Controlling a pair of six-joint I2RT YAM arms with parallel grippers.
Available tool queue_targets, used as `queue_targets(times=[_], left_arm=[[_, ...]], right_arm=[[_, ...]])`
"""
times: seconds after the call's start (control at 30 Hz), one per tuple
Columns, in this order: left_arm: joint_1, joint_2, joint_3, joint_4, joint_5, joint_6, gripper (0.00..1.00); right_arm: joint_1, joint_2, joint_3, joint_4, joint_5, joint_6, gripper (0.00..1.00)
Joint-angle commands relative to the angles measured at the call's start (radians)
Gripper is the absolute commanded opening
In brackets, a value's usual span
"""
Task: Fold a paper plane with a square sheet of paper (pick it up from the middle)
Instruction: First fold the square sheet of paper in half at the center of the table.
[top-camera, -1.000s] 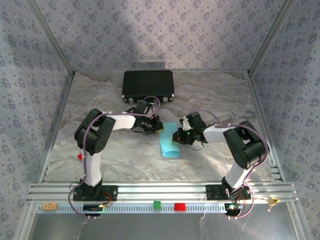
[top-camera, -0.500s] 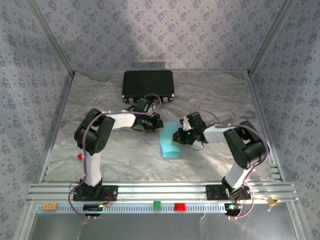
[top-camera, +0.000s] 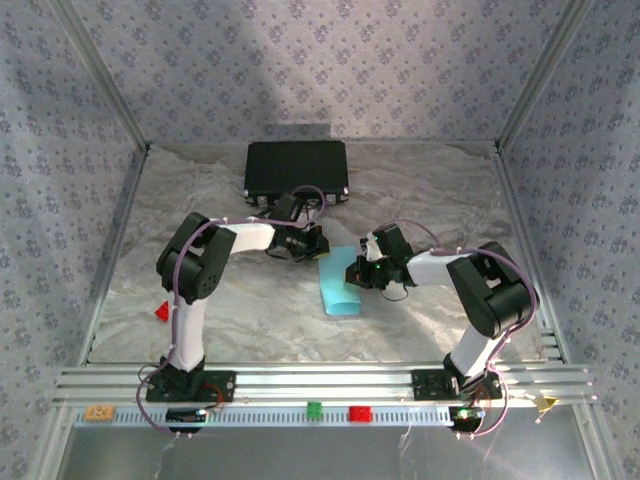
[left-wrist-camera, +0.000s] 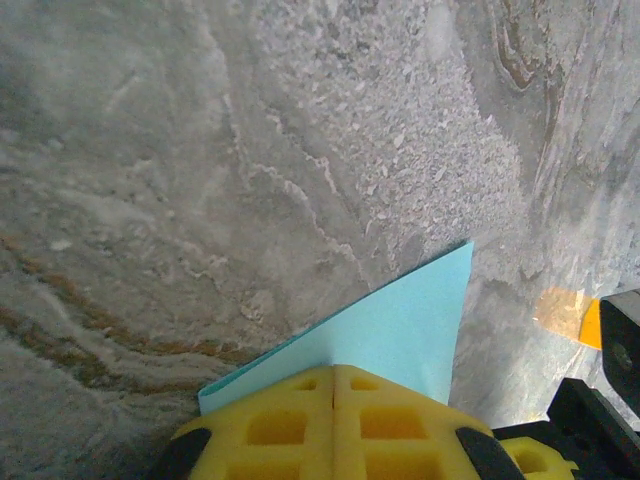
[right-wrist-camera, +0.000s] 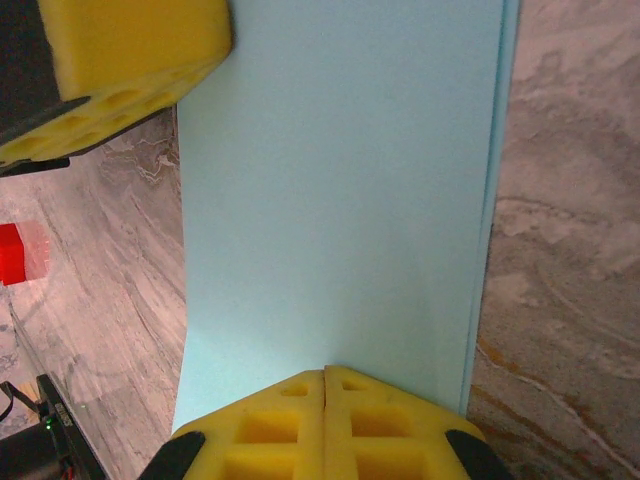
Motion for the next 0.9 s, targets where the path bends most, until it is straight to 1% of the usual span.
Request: queue_targets(times=[0.0,0.27,0.4,0.53,0.63,0.77,0.87], left_arm=[[0.026,0.022,-0.018,-0.004,-0.056,0.006,0.0],[0.054,0.019,-0.006,0.021,-0.124,-0.021,0.0],[0.058,0.016,-0.005,0.005,-0.149,-0.029,0.0],[0.055,-0.026,0.014,-0.093,-0.211,-0.032,0.0],[0.055,-0.069,0.019,-0.119,-0.241,-0.034,0.0],[0.048,-0.099,0.044,-0.169,-0.229,-0.027,0.0],[0.031,-0.143,0.034,-0.193,-0.244,-0.019,0.0]], right_arm=[[-0.012,0.03,-0.045,-0.144,0.078,-0.024,0.0],[-0.014,0.029,-0.046,-0.15,0.077,-0.024,0.0],[-0.013,0.027,-0.046,-0.149,0.077,-0.025,0.0],[-0.014,0.021,-0.052,-0.131,0.068,-0.022,0.0],[-0.014,0.017,-0.053,-0.131,0.073,-0.019,0.0],[-0.013,0.014,-0.055,-0.127,0.073,-0.015,0.0],[-0.012,0.01,-0.056,-0.125,0.074,-0.013,0.0]])
